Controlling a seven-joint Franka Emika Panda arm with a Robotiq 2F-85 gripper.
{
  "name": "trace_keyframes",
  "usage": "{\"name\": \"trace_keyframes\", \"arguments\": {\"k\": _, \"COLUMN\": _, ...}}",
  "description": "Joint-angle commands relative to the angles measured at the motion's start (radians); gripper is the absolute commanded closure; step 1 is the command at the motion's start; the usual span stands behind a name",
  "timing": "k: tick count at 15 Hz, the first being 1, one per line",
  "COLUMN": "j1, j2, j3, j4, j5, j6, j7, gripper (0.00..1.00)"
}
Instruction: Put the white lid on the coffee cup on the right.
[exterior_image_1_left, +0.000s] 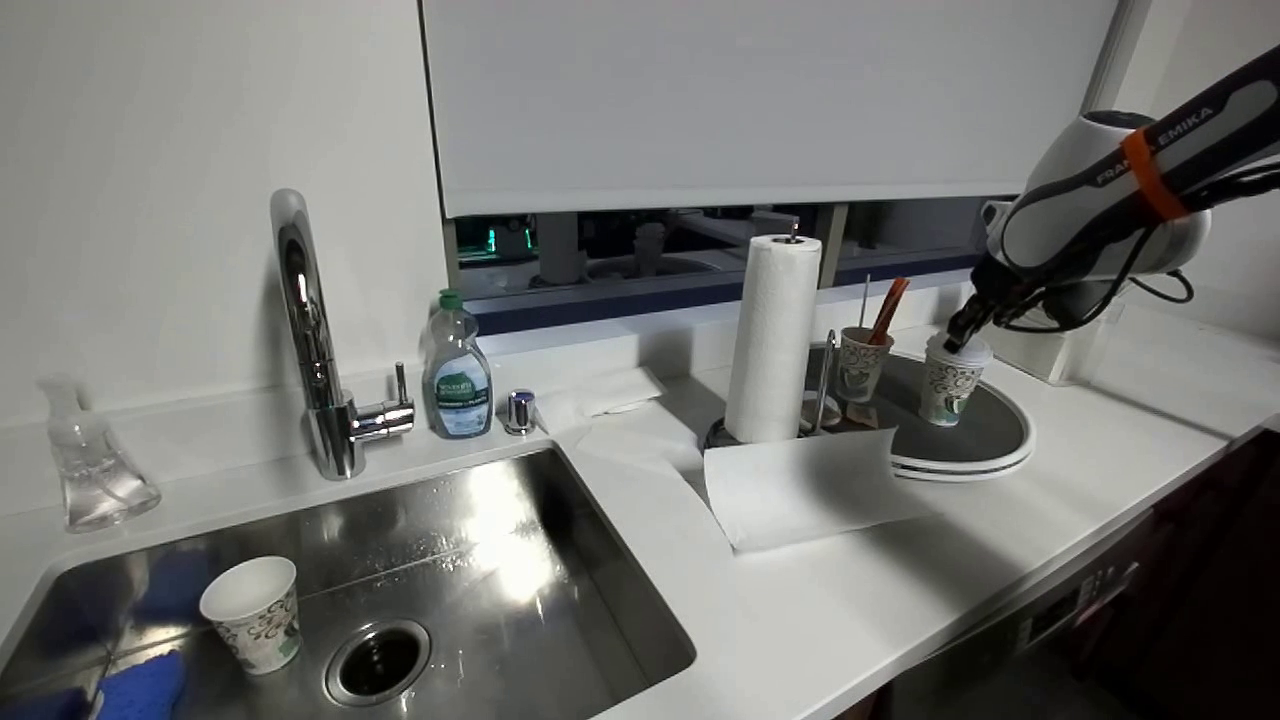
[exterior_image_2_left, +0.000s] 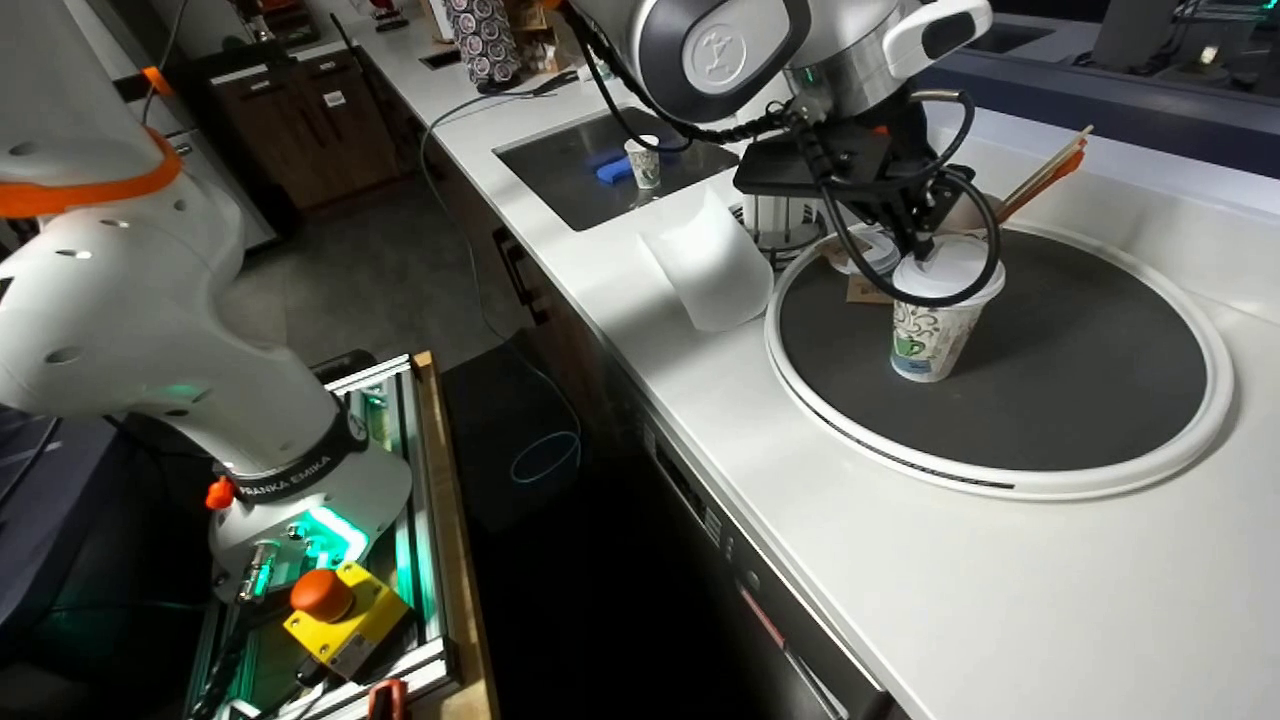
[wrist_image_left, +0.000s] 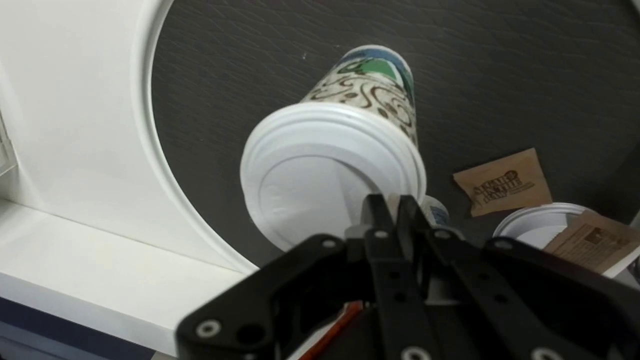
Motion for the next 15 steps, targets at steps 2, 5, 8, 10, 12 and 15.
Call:
{"name": "trace_keyframes", "arguments": {"k": 2, "j1": -0.021, "j2": 0.032, "j3": 0.023, "j4": 0.040, "j5": 0.019, "j6": -0.039, "j7": -0.018, "gripper": 0.98}}
{"name": "trace_keyframes", "arguments": {"k": 5, "j1": -0.022, "j2": 0.033, "j3": 0.029, "j4": 0.044, "j5": 0.016, "j6": -0.039, "j7": -0.015, "gripper": 0.98}}
{"name": "trace_keyframes", "arguments": {"k": 8, "j1": -0.021, "j2": 0.017, "j3": 0.029, "j4": 0.036, "j5": 0.008, "j6": -0.029, "j7": -0.005, "gripper": 0.98}}
{"name": "trace_keyframes", "arguments": {"k": 10, "j1": -0.018, "j2": 0.006, "j3": 0.024, "j4": 0.030, "j5": -0.001, "j6": -0.039, "j7": 0.007, "gripper": 0.98}}
{"name": "trace_keyframes", "arguments": {"k": 12, "j1": -0.018, "j2": -0.002, "j3": 0.025, "j4": 0.024, "j5": 0.002, "j6": -0.051, "j7": 0.008, "gripper": 0.98}}
{"name": "trace_keyframes", "arguments": {"k": 15, "j1": -0.015, "j2": -0.009, "j3": 0.026, "j4": 0.017, "j5": 0.003, "j6": -0.061, "j7": 0.010, "gripper": 0.98}}
